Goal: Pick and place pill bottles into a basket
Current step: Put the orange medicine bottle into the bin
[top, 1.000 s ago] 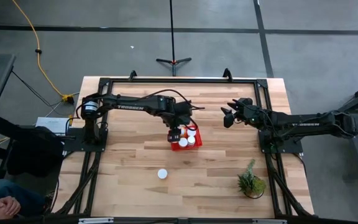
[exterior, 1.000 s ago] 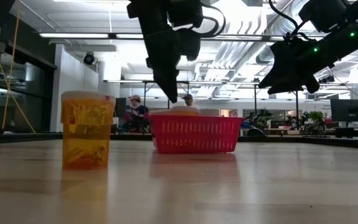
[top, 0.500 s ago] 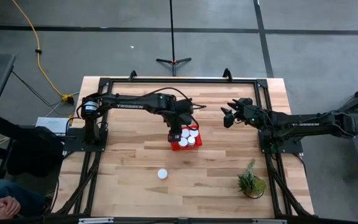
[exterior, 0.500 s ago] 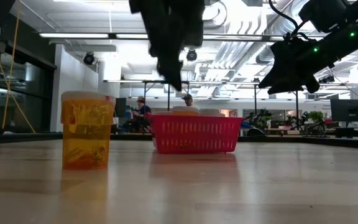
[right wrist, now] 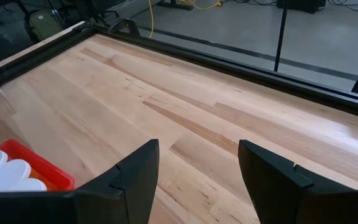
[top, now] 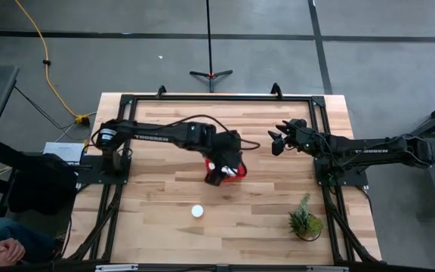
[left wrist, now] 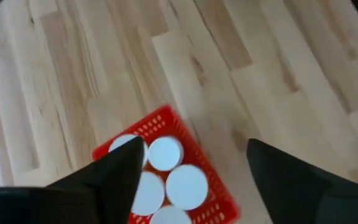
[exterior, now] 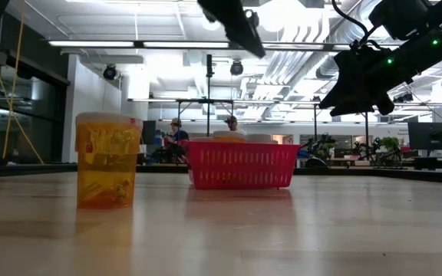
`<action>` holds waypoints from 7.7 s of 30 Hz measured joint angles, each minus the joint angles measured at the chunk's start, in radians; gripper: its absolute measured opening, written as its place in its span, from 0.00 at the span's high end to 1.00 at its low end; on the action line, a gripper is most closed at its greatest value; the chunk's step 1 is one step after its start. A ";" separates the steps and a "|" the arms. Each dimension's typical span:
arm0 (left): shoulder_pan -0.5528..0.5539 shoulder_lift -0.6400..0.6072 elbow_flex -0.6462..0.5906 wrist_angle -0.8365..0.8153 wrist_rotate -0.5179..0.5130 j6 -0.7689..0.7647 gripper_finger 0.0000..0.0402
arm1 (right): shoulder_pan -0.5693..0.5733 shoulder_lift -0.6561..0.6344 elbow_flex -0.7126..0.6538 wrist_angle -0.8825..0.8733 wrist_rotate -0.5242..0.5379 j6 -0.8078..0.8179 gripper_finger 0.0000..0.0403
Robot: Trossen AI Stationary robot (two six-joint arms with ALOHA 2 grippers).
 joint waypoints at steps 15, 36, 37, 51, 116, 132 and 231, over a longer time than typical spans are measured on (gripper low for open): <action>-0.217 -0.001 0.004 -0.352 -0.010 -0.342 0.02 | 0.000 0.000 0.000 0.001 -0.045 0.003 0.48; -0.406 -0.001 0.004 -0.334 -0.152 -0.772 0.15 | 0.000 0.000 0.000 0.000 -0.084 0.024 0.48; -0.411 -0.001 0.004 -0.336 -0.169 -0.779 0.16 | 0.000 0.000 0.000 -0.003 -0.084 0.024 0.48; -0.478 0.000 -0.182 -0.147 -0.234 -0.695 0.10 | 0.000 0.000 0.000 -0.067 -0.086 0.022 0.48; -0.391 -0.001 -0.509 0.179 -0.093 -0.580 0.06 | 0.000 0.000 0.000 -0.113 -0.084 -0.020 0.48; -0.391 -0.001 -0.538 0.245 -0.100 -0.580 0.06 | 0.000 0.000 0.000 -0.110 -0.173 -0.073 0.48; -0.102 0.000 -0.254 -0.046 -0.114 -0.483 0.35 | 0.000 0.000 0.000 -0.133 -0.155 -0.049 0.48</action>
